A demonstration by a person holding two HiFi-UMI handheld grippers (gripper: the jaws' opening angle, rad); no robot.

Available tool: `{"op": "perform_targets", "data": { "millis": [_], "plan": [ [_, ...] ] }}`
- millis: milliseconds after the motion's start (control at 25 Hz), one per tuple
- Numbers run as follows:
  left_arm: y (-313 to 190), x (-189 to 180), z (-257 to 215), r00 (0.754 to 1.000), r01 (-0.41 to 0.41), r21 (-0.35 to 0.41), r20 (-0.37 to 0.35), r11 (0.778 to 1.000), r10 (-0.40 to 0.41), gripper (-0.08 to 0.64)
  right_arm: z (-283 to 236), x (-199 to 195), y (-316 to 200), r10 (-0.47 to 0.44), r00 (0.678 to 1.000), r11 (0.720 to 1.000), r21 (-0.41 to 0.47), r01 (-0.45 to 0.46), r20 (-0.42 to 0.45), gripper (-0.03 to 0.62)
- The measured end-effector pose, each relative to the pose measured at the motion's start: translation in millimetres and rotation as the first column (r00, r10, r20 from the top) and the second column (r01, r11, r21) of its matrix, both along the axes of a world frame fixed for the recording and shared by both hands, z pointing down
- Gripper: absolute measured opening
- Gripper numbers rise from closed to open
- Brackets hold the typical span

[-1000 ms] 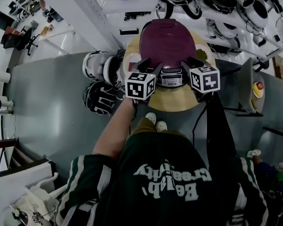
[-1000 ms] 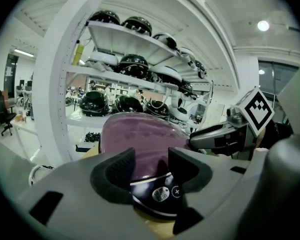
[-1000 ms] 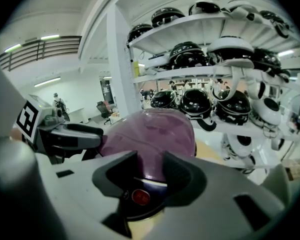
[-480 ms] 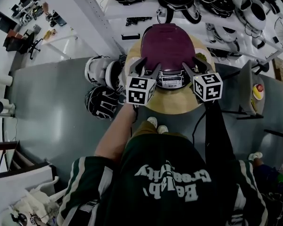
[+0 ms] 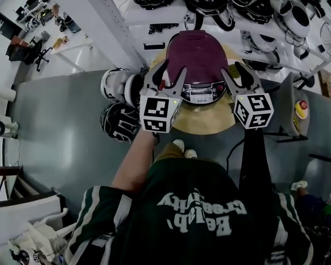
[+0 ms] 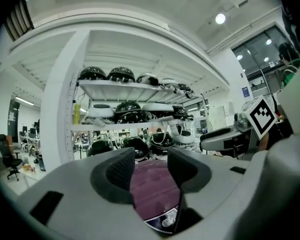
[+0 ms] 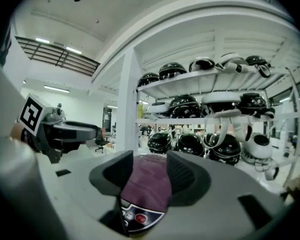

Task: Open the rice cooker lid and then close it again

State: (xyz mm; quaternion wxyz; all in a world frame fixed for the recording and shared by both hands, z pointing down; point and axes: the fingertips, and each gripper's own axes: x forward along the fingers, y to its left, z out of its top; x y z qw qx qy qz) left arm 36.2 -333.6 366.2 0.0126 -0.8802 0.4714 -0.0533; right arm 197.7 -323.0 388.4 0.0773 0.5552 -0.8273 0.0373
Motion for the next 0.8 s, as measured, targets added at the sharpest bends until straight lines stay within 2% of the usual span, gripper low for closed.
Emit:
{"op": "perform_targets", "data": {
  "millis": [160,320,440,560,640,680,800],
  "plan": [
    [3.3,0.3,-14.8,1.0,-0.011,0.033,-0.026,0.999,0.012,0.196,-13.5,6.6,9.5,0.02,1.0,0.999,0.043,-0.02,0.002,0.218],
    [5.3,-0.4,-17.7,0.999,-0.009,0.036,-0.037,0.999,0.011,0.196,-11.0,6.5,12.6,0.016,1.0,0.999,0.032,-0.016,-0.006,0.218],
    [8.0,-1.6,-19.8,0.999,-0.001,0.042,-0.041,0.999,0.003,0.155,-8.9,0.2,14.7,-0.003,1.0,1.0,0.026,0.003,-0.022,0.205],
    [10.7,-3.2,-19.5,1.0,0.008,0.047,-0.028,0.999,-0.007,0.104,-9.2,-5.4,17.4,-0.008,0.999,0.999,0.032,0.009,-0.037,0.133],
    [12.1,-4.1,-18.6,1.0,0.015,0.049,-0.013,0.999,-0.014,0.047,-9.0,-6.9,19.7,-0.011,0.999,0.999,0.031,0.013,-0.047,0.004],
    [12.7,-4.5,-18.5,1.0,0.019,0.052,-0.005,0.998,-0.019,0.005,-9.1,-7.5,20.9,-0.018,0.999,0.999,0.03,0.02,-0.045,0.003],
    [13.1,-6.3,-19.5,0.999,0.031,0.06,0.01,0.998,-0.032,0.0,-10.5,-7.4,23.4,-0.03,0.999,0.999,0.034,0.031,-0.03,0.003]
  ]
}}
